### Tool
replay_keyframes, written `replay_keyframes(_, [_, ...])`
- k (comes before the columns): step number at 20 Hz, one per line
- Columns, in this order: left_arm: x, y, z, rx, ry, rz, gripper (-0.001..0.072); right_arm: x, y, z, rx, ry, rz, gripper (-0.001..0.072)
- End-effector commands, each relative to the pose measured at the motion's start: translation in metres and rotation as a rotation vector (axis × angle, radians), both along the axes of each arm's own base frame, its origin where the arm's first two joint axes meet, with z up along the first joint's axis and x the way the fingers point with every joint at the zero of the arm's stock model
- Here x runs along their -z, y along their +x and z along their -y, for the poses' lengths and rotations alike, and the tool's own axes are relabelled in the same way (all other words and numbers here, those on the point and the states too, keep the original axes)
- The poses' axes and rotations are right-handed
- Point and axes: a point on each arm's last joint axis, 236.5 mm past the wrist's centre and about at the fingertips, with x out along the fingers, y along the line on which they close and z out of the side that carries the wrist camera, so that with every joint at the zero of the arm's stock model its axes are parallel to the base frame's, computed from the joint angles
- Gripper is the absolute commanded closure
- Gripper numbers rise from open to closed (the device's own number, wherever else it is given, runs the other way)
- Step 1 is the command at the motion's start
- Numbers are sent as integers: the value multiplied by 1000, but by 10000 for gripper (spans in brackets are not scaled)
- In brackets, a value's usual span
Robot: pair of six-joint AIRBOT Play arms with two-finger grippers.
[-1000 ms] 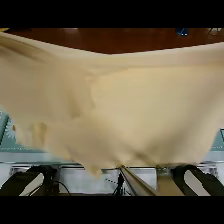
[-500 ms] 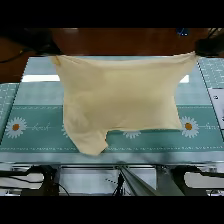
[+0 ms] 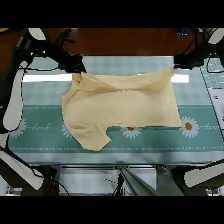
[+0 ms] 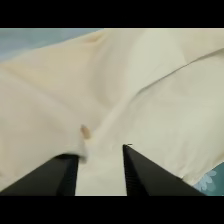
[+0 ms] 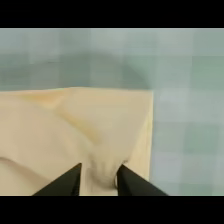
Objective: Fold the shirts.
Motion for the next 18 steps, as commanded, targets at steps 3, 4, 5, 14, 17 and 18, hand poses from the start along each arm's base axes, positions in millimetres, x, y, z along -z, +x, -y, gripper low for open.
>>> replay_keyframes(3, [-7, -34, -70, 12, 128, -150, 309, -25, -41, 39, -55, -109, -75, 279])
replay_keyframes(4, [-16, -43, -89, -16, 143, -176, 309, -34, -55, 56, -20, -127, -100, 279])
replay_keyframes(5, [-26, -50, -105, -65, 139, -195, 303, -41, -74, 73, 11, -145, -145, 275])
replay_keyframes(14, [58, -203, -116, -203, 52, -363, 92, -20, -158, 85, 137, 275, -180, 214])
replay_keyframes(17, [92, -238, -93, -250, -60, -391, 92, -2, -165, 83, 184, 335, -150, 213])
replay_keyframes(18, [100, -245, -87, -259, -81, -412, 92, 0, -166, 81, 182, 349, -152, 214])
